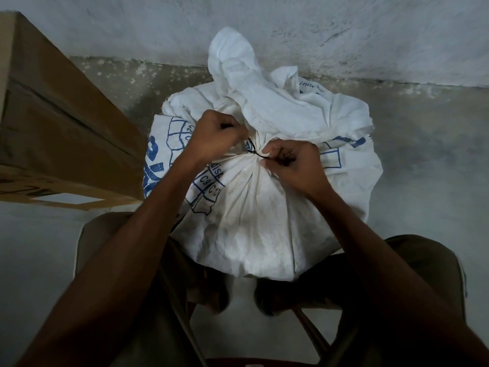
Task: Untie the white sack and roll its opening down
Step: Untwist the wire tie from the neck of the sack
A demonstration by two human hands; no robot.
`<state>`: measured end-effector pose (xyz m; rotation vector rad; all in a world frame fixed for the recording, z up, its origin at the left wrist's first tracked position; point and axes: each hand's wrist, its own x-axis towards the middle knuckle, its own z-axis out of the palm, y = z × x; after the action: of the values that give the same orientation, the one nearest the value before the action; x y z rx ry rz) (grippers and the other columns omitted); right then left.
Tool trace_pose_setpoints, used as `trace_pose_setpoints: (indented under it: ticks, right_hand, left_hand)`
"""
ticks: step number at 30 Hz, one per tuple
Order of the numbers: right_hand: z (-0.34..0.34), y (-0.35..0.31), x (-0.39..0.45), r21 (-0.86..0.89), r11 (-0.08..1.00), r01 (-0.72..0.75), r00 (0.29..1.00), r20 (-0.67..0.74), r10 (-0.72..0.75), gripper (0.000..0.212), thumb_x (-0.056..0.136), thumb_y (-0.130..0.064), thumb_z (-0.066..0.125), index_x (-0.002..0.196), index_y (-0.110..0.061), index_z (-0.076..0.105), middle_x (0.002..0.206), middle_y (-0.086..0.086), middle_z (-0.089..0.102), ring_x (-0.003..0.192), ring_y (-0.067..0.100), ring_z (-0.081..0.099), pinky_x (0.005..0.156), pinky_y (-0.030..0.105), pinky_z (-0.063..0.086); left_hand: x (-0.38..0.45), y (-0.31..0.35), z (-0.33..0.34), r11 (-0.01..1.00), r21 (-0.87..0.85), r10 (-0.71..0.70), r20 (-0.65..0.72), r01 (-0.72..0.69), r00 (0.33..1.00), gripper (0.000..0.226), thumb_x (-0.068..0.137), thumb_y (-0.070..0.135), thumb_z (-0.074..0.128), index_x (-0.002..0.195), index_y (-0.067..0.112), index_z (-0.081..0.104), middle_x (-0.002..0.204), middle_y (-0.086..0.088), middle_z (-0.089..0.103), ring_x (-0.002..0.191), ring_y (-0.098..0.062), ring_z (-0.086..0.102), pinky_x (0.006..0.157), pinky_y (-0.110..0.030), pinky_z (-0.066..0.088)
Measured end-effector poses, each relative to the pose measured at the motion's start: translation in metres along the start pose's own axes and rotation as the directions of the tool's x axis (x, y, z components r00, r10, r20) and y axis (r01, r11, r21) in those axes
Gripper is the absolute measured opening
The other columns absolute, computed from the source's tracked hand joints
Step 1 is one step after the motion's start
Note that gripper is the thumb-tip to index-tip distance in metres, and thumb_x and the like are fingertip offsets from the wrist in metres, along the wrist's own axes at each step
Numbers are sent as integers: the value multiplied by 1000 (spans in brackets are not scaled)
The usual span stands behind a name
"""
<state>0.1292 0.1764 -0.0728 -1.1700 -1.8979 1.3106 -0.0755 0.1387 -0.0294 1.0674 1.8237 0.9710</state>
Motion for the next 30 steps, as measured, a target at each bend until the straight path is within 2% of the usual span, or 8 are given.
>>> trace_pose_setpoints:
  ticks: [3,8,11,15,19,23,26,30]
  right_hand:
    - [6,-1,-3,-195,976,93,995,-15,-97,11,82,-30,77,90,-22,76,75,-5,72,71,19,69,73,41,57]
    - [16,-6,-6,-632,750,196,962,-23,-271,16,90,-36,65,89,-22,72,80,0,74,76,26,69,63,35,52]
    - [23,-5,-6,-607,775,176,967,-39,-250,15,90,-31,64,88,-17,70,78,3,73,75,31,69,63,40,54]
    - [21,0,-1,-497,859,123,982,-62,-176,19,87,-32,63,83,-15,71,76,2,73,74,28,69,67,41,55]
    - [21,5,4,-484,868,111,992,0,-127,27,85,-36,55,89,-16,73,79,-1,73,75,22,68,68,38,54]
    - [26,2,10,-469,879,86,996,33,-80,19,84,-24,64,67,-20,60,63,-11,57,64,21,59,61,29,41]
    - [32,-2,10,-439,896,64,996,-25,-83,41,83,-17,66,56,-29,36,52,-9,48,57,24,51,62,27,31]
    - [38,1,2,-453,891,28,997,-52,-57,19,85,-18,64,69,-8,66,71,12,71,70,34,67,64,26,34]
  left_hand:
    - [1,-4,-1,996,70,50,95,-57,994,13,82,22,74,75,12,76,64,2,68,61,-5,59,68,-26,44]
    - [-2,-6,-9,956,204,115,400,-211,909,20,78,25,83,98,24,79,92,12,76,90,-5,71,86,-25,54]
    - [-5,-10,-6,912,283,189,353,-297,916,30,71,8,85,98,21,79,89,12,75,83,-1,71,84,-21,57]
    - [-5,-17,1,841,352,329,269,-411,905,26,69,12,83,92,23,79,88,16,73,77,9,65,78,-15,54]
    - [-4,-16,7,792,409,383,245,-453,891,13,73,9,78,86,10,78,84,3,77,74,-4,69,74,-6,47]
    - [-2,-23,14,763,478,353,258,-436,899,6,78,20,72,82,17,75,77,5,75,73,-11,70,75,-25,56]
    - [-6,-27,21,753,518,355,198,-405,914,10,79,19,67,86,17,74,82,0,74,77,-18,68,73,-32,54]
    - [-24,-27,28,787,506,360,90,-353,929,16,75,15,64,86,9,73,83,-9,72,80,-27,65,73,-38,52]
